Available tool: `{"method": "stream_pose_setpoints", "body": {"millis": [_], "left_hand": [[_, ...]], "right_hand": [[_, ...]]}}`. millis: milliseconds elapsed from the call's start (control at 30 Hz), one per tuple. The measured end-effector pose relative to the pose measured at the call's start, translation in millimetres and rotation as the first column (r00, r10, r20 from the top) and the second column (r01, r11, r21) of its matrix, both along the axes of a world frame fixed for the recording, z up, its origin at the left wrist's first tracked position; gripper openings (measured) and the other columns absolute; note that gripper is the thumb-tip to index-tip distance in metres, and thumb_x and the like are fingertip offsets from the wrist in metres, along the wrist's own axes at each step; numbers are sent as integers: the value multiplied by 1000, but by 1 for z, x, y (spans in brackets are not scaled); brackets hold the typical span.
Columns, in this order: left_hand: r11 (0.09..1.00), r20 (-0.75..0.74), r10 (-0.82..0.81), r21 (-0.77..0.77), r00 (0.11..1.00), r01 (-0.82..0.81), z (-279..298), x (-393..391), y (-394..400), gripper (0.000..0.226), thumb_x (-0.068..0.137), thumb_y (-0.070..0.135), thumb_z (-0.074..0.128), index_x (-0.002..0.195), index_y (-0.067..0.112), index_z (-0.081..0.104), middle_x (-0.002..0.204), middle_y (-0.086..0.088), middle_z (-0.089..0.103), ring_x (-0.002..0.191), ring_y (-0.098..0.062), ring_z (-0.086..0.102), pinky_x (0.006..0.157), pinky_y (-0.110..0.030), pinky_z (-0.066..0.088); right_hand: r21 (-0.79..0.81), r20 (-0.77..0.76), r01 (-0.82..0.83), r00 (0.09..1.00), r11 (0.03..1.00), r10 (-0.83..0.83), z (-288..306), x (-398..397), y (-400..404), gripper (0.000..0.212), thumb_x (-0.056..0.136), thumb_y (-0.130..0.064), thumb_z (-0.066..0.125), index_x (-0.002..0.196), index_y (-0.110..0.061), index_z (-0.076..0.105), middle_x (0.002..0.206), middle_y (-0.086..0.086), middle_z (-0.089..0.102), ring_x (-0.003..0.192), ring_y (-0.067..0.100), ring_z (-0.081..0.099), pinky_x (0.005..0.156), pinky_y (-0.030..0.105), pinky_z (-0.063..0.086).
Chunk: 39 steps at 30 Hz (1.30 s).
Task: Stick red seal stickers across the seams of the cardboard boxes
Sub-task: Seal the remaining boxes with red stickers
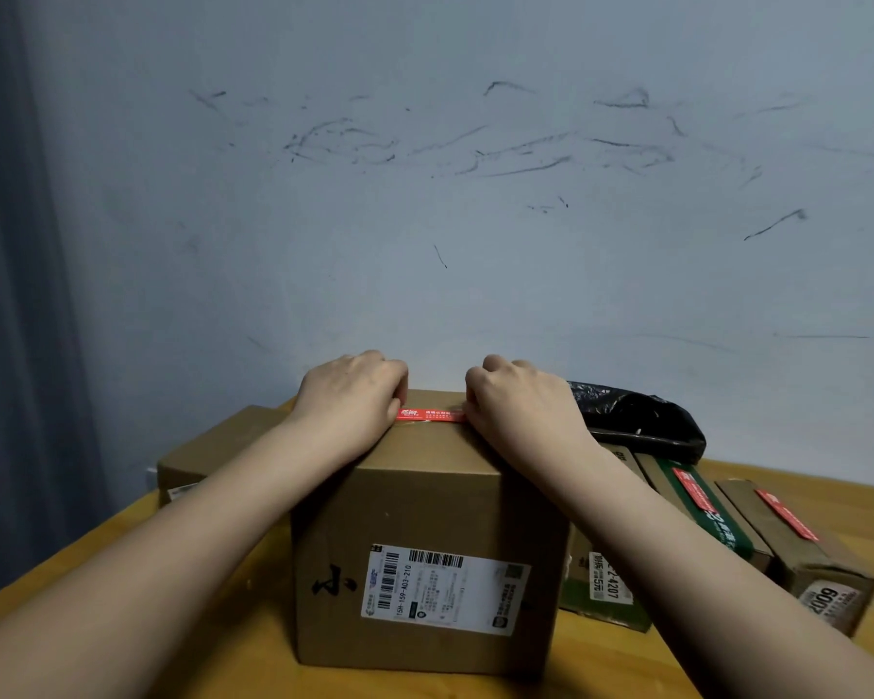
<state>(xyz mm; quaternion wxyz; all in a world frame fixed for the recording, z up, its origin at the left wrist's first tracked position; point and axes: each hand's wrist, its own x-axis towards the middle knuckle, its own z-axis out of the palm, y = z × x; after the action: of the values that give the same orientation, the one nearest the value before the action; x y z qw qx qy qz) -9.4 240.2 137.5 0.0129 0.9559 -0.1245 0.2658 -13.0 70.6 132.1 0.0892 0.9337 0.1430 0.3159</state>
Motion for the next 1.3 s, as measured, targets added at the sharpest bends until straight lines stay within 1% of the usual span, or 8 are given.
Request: {"method": "stream_pose_setpoints", "body": {"millis": [133, 267, 367, 433, 500, 633, 1167, 1300], "left_hand": [[1000, -2, 26, -3, 1000, -26, 0, -4, 8, 20, 95, 22, 44, 106, 26, 61, 113, 2, 58, 107, -21, 55, 72, -30, 40], [997, -14, -35, -66, 999, 34, -2, -13, 11, 34, 99, 24, 38, 130, 26, 52, 132, 4, 53, 122, -18, 49, 95, -34, 42], [982, -112, -191, -31, 975, 188, -5, -28, 7, 45, 100, 34, 36, 144, 26, 35, 149, 7, 38, 136, -12, 33, 109, -27, 24], [966, -209, -245, 33, 947, 257, -9, -35, 5, 51, 101, 37, 32, 149, 25, 24, 157, 7, 23, 143, -8, 19, 114, -23, 10], [961, -291, -244, 57, 925, 271, -13, -37, 5, 53, 102, 40, 26, 152, 25, 16, 160, 8, 11, 145, -4, 8, 117, -23, 2], [966, -349, -232, 30, 908, 258, -13, -39, 6, 55, 102, 41, 23, 153, 27, 10, 160, 10, 7, 145, -3, 6, 116, -22, 2], [978, -406, -162, 57, 899, 202, -13, -42, 19, 60, 99, 52, 20, 153, 29, 8, 160, 12, 4, 145, -2, 3, 117, -24, 4], [980, -439, -153, 48, 885, 193, -12, -40, 21, 62, 98, 55, 18, 153, 30, 5, 160, 13, 1, 145, -1, -1, 117, -25, 2]], "right_hand": [[50, -25, 8, 1000, 999, -6, 1, -3, -10, 18, 96, -20, 43, 104, -15, 59, 105, 2, 58, 96, 26, 57, 57, 31, 32], [228, -135, -89, 983, 970, 122, 5, -16, -13, 33, 99, -21, 37, 127, -23, 55, 127, 1, 57, 115, 24, 54, 83, 34, 41], [237, -313, -208, 908, 949, 277, 7, -32, -7, 44, 102, -31, 34, 144, -21, 38, 148, 1, 41, 135, 17, 38, 108, 31, 27], [175, -425, -235, 858, 956, 289, 5, -39, -3, 52, 102, -37, 30, 151, -21, 24, 158, -1, 25, 145, 12, 20, 115, 28, 12], [138, -488, -226, 831, 964, 265, 2, -42, -2, 57, 101, -43, 27, 153, -21, 16, 161, -1, 15, 147, 10, 11, 118, 27, 6], [96, -536, -186, 818, 978, 208, -1, -43, -3, 61, 102, -47, 24, 154, -20, 10, 162, 1, 7, 148, 11, 6, 120, 27, 3], [73, -587, -110, 799, 991, 132, -4, -46, -17, 81, 90, -70, 19, 155, -25, 3, 162, -7, 0, 148, 5, -4, 121, 33, -2], [144, -616, -85, 772, 986, 156, 1, -47, -19, 80, 90, -70, 21, 155, -26, 6, 162, -8, 1, 148, 6, -3, 119, 33, -3]]}}
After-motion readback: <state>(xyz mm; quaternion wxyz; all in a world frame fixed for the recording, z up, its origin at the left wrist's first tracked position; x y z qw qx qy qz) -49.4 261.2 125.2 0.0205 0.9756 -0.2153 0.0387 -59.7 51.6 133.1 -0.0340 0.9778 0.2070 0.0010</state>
